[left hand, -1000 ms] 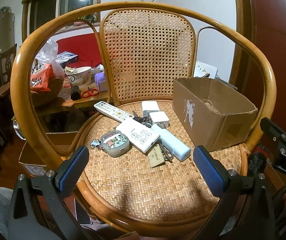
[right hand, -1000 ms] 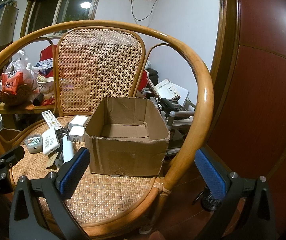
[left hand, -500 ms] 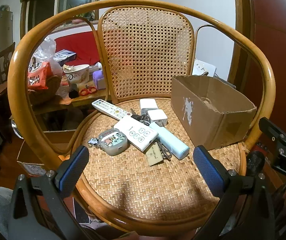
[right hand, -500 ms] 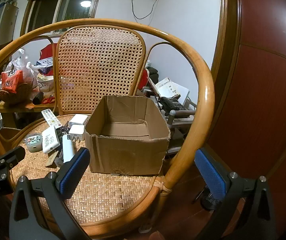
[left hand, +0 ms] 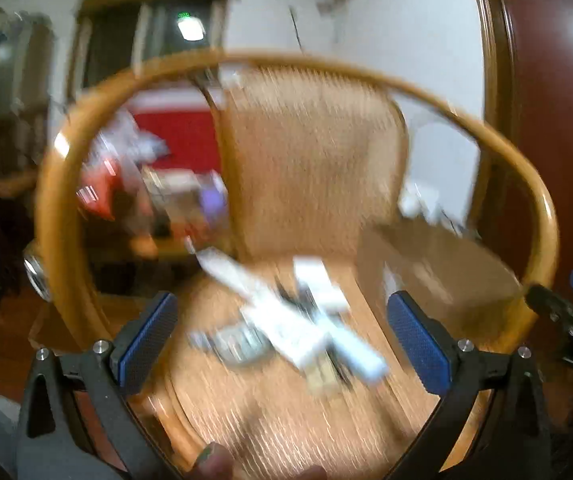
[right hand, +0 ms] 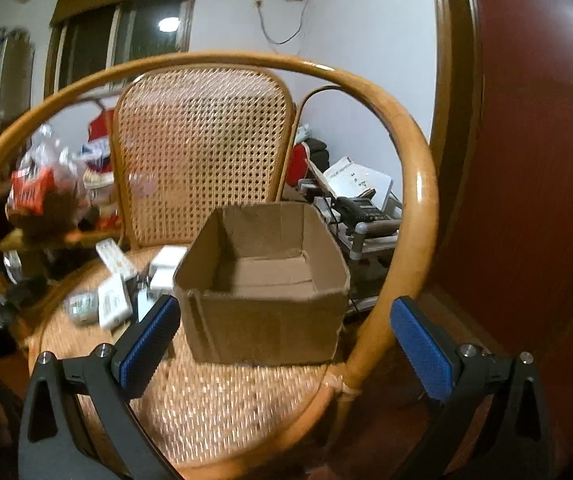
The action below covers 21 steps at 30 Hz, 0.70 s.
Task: Organize rigid objects
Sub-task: 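Reach the left gripper toward the white TV remote on the seat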
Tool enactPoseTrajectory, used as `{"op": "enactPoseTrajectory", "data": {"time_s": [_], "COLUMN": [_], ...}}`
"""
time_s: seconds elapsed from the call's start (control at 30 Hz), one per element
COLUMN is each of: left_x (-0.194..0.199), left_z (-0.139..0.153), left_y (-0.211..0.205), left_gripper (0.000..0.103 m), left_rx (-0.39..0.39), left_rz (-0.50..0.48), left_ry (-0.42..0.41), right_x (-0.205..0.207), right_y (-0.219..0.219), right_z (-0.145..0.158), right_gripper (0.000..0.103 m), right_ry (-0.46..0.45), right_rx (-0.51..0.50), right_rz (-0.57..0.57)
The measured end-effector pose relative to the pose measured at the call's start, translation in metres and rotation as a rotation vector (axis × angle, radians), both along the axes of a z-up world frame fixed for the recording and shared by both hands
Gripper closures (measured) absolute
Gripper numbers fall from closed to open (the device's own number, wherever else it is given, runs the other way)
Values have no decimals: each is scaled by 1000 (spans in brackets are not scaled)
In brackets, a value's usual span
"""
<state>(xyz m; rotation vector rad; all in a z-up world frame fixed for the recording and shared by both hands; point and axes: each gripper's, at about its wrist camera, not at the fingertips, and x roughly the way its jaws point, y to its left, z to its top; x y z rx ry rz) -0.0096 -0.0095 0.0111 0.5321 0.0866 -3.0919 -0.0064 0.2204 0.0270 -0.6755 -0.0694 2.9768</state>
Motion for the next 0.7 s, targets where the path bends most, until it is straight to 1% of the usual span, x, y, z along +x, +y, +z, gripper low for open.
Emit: {"op": "enactPoseTrajectory", "data": {"time_s": [0.03,0.07,0.13,0.17,0.23,0.3,0.4,0.43,0.47,0.5,0.57,0.6,0.63,0.67,0.7], "left_x": [-1,-6,-16,-28,-47,-68,-93,-104,-116,-126,-150,-162,-174,-185,-196], "left_z": [4,8,13,14,15,15,14,13,12,10,7,4,1,-4,-8], "left_y": [1,1,2,2,2,1,4,4,5,5,4,2,0,-1,-2], "left_gripper": [0,0,0,0,0,0,0,0,0,0,0,0,0,0,0], "left_rx": [-50,-88,-109,-120,-109,-86,-122,-129,-138,-143,-135,-116,-99,-95,-107], "left_rz": [25,29,16,1,-37,-78,-70,-81,-90,-91,-109,-127,-145,-157,-154], "left_ry": [37,54,47,14,-42,-56,-63,-73,-83,-93,-137,-167,-204,-235,-264], "right_x": [-7,-14,-29,-41,-61,-85,-121,-127,-135,-143,-157,-160,-165,-171,-173], "right_y": [2,3,4,5,8,11,14,14,7,1,-1,0,4,10,14], "right_z": [2,3,7,9,9,6,-6,-8,-10,-12,-19,-23,-28,-34,-37], "right_gripper": [0,0,0,0,0,0,0,0,0,0,0,0,0,0,0], "right_ry": [-21,-41,-49,-60,-84,-111,-174,-184,-174,-173,-203,-221,-243,-268,-289], "right_rx": [13,33,58,56,34,14,-18,-5,52,86,107,110,99,62,32], "right_rz": [-1,-3,7,27,67,76,65,44,32,49,49,28,9,2,2]}}
